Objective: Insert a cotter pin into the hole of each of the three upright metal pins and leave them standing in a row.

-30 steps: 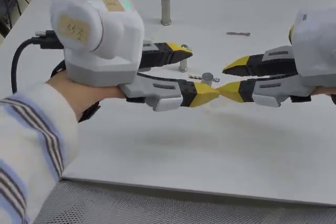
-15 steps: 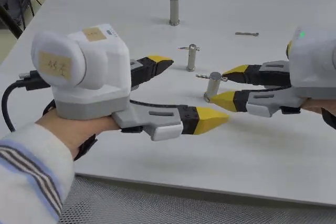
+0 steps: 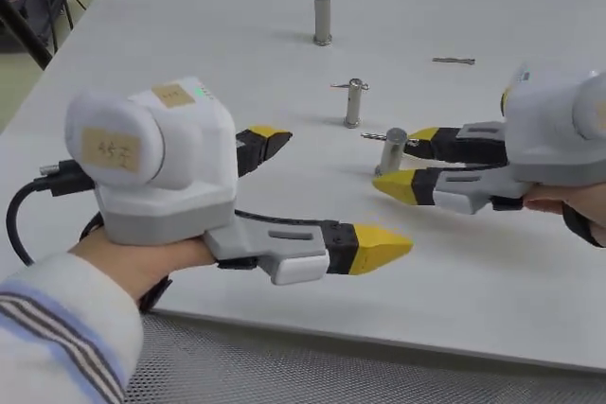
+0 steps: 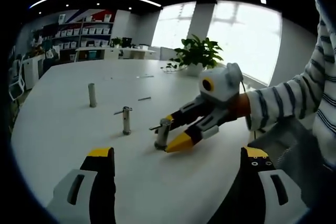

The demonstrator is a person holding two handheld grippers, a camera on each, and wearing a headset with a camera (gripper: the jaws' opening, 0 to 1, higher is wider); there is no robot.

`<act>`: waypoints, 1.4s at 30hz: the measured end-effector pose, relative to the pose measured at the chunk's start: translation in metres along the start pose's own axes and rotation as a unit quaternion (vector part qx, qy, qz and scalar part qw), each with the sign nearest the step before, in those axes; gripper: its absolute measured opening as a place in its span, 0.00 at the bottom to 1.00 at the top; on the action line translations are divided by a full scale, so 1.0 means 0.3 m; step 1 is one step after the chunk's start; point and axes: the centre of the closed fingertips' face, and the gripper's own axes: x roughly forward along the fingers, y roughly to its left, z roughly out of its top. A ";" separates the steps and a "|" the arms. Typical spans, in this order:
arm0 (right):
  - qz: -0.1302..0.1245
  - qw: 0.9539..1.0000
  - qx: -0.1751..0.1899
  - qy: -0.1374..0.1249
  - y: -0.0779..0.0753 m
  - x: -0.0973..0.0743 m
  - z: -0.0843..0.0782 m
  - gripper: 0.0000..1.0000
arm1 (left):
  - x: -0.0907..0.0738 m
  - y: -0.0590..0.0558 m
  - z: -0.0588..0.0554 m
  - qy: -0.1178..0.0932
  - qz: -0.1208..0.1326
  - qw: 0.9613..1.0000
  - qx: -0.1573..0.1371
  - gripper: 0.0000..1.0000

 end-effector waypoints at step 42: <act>-0.015 0.998 -0.054 -0.015 -0.064 -0.011 0.025 0.07 | -0.038 0.044 -0.036 0.020 0.025 0.999 -0.016 0.98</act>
